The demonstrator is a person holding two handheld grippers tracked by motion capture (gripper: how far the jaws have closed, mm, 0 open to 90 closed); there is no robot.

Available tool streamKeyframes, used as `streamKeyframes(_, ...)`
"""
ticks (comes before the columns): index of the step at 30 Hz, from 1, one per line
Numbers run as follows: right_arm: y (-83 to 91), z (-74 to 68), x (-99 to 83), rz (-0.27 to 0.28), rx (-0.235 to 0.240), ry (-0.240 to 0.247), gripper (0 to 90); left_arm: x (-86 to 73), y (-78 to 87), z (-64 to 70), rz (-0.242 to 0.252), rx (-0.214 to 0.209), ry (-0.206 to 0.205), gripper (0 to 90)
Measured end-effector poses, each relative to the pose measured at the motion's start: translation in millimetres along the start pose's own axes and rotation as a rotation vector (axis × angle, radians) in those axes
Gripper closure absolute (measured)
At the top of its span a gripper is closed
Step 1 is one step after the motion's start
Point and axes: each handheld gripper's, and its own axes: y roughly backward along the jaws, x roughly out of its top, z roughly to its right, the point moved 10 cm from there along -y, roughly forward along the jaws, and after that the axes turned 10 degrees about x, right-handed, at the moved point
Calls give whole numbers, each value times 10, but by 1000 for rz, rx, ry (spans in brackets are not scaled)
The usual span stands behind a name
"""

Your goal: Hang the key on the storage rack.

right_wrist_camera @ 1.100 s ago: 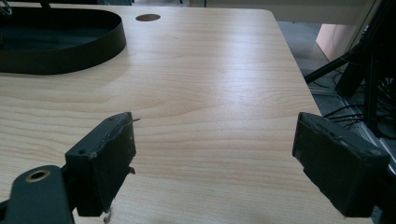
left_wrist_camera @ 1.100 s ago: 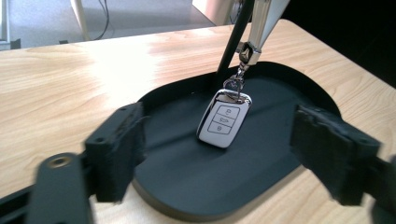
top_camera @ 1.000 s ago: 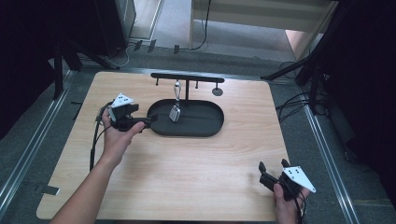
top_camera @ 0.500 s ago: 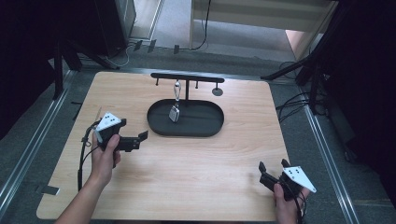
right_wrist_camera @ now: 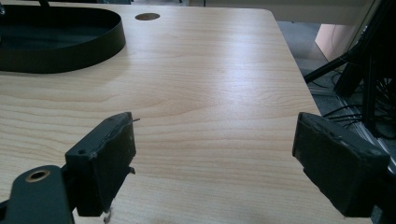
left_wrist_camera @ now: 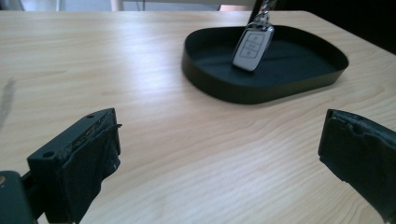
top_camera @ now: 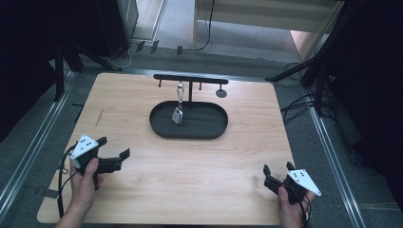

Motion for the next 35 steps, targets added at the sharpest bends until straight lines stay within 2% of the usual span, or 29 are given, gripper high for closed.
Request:
streamKeyframes(12,0,2,1,2,3,-2,131,-333,395,-517,29,97,75,0)
streamKeyframes(13,0,2,1,2,3,-2,131,-333,395,-517,29,97,75,0)
streamKeyframes(15,1,2,1,2,2,-2,131,-429,476,-640,34,122,87,0)
streamKeyframes(21,1,3,0,1,2,-1,131,-634,676,-919,35,203,80,0)
streamKeyframes(24,1,7,1,2,6,-7,130,-640,802,-1064,57,246,81,0)
streamKeyframes(25,1,7,1,2,6,-7,130,-640,802,-1064,57,246,81,0)
streamKeyframes(26,4,9,1,3,6,-13,130,-650,854,-1151,64,268,88,0)
streamKeyframes(27,5,10,1,4,6,-14,131,-650,854,-1151,64,268,88,0)
streamKeyframes(28,7,11,2,5,6,-14,130,-697,863,-1218,60,275,109,0)
streamKeyframes(30,8,14,3,7,7,-13,130,-723,857,-1246,55,265,132,0)
streamKeyframes(35,4,13,2,4,9,-15,130,-720,860,-1243,60,269,131,0)
